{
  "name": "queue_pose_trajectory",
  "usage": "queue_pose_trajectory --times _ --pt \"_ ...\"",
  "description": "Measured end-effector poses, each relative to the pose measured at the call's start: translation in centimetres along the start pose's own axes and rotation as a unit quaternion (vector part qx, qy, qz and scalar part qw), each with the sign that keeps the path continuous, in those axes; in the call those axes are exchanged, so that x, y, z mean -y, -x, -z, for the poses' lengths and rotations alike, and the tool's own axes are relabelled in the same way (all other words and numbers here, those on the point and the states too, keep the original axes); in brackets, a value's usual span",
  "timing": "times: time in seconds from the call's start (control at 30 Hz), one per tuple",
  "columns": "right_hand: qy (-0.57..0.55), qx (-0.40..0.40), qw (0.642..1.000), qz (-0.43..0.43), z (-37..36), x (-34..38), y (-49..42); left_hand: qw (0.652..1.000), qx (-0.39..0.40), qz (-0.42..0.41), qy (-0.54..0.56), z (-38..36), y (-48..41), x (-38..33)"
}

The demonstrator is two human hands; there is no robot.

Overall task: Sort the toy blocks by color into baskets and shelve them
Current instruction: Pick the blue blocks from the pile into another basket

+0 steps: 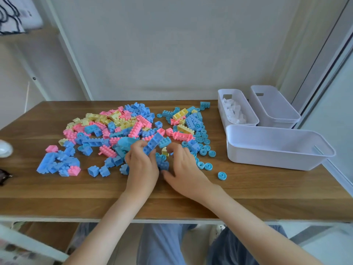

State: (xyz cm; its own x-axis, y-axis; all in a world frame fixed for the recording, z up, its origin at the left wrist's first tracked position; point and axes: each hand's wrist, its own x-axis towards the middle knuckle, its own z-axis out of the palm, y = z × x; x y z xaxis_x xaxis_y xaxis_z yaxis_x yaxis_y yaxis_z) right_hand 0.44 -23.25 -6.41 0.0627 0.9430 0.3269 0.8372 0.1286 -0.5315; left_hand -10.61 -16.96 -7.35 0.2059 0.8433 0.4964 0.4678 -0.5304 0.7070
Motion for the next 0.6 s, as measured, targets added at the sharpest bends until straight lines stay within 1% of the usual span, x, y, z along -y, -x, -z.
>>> queue_pose_trajectory --times 0.07,0.17,0.27,0.3,0.37,0.43,0.53,0.6 --pt "0.043 0.026 0.999 0.007 -0.3 -0.2 -0.5 1.0 0.008 0.017 0.009 -0.1 0.0 0.1" --pt "0.091 0.047 0.995 0.019 -0.6 -0.6 -0.8 1.0 0.0 0.009 -0.012 -0.2 -0.1 0.3" --pt "0.08 0.032 0.996 0.024 0.0 -0.9 -0.6 1.0 -0.005 0.001 -0.024 -0.2 -0.2 0.4" --pt "0.067 0.012 0.997 0.023 0.5 -0.9 -0.5 1.0 0.001 -0.001 -0.027 -0.2 -0.2 0.4" --pt "0.046 -0.058 0.997 0.021 1.9 -1.0 0.0 0.999 0.019 -0.013 -0.034 -0.1 -0.1 0.4" --pt "0.035 -0.137 0.99 -0.003 3.7 -1.5 0.8 0.995 0.046 -0.057 -0.064 -0.3 -0.1 0.5" --pt "0.066 -0.235 0.968 -0.058 6.7 -3.2 1.8 0.979 0.094 -0.122 -0.137 -0.8 -0.2 0.9" --pt "0.104 -0.287 0.946 -0.11 8.5 -4.8 2.3 0.973 0.113 -0.127 -0.154 -1.0 -0.3 1.0"
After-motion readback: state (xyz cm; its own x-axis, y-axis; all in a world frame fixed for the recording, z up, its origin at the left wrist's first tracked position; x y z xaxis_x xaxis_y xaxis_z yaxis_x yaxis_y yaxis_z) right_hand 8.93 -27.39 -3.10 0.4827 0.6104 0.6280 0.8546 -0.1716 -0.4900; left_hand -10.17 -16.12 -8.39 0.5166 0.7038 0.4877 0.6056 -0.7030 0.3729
